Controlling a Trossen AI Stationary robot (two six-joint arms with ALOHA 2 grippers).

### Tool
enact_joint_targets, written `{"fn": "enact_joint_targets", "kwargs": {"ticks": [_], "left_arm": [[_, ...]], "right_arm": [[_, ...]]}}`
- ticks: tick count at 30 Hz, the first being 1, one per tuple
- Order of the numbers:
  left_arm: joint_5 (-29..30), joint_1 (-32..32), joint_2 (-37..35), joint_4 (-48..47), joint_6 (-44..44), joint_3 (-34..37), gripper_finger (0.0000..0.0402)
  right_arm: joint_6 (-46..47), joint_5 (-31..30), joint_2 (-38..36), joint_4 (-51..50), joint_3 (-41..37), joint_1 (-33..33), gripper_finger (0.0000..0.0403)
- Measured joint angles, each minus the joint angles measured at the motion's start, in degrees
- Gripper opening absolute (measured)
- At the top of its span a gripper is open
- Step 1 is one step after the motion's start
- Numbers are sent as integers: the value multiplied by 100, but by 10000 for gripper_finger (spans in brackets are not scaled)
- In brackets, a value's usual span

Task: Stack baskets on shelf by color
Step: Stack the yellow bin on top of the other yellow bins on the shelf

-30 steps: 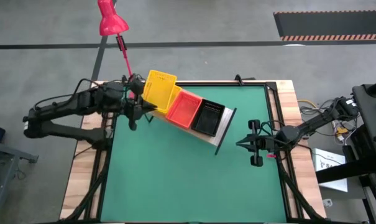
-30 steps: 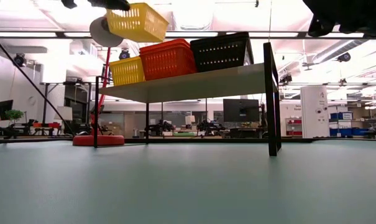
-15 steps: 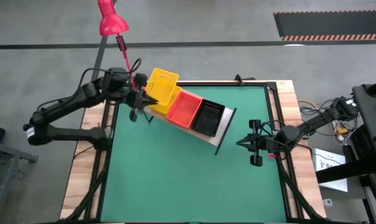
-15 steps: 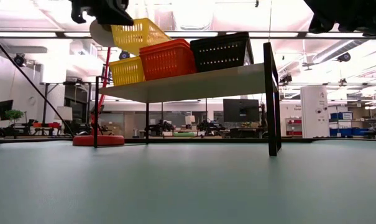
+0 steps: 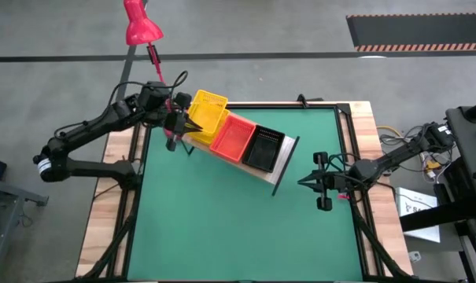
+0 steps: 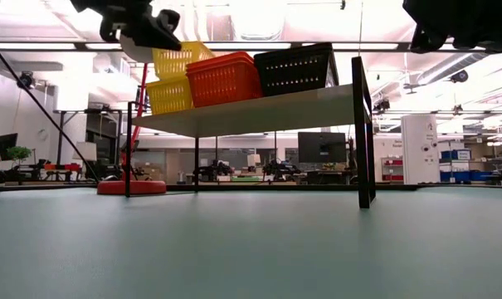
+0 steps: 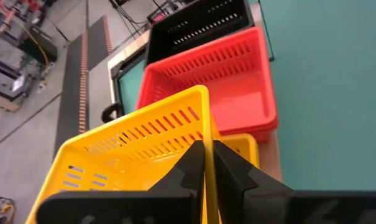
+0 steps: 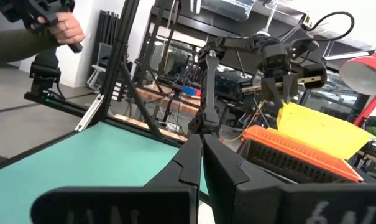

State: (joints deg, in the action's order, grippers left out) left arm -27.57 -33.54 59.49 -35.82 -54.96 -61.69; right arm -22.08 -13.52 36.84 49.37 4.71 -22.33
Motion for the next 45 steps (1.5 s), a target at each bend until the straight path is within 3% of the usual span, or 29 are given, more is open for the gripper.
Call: {"fn": "enact_joint_targets", "kwargs": {"ticks": [22, 35, 41, 45], "left_arm": [[28, 0, 322, -172, 277, 31, 7], [107, 0, 309, -231, 548, 8, 107], [105, 36, 304, -146, 1227, -282, 129], [384, 77, 310, 241, 2624, -344, 120]], "right_arm": [[45, 0, 4, 12, -7, 0, 9], [45, 0, 4, 15, -9, 0, 9], [54, 0, 4, 40, -9, 0, 9], [62, 0, 4, 42, -9, 0, 9]]}}
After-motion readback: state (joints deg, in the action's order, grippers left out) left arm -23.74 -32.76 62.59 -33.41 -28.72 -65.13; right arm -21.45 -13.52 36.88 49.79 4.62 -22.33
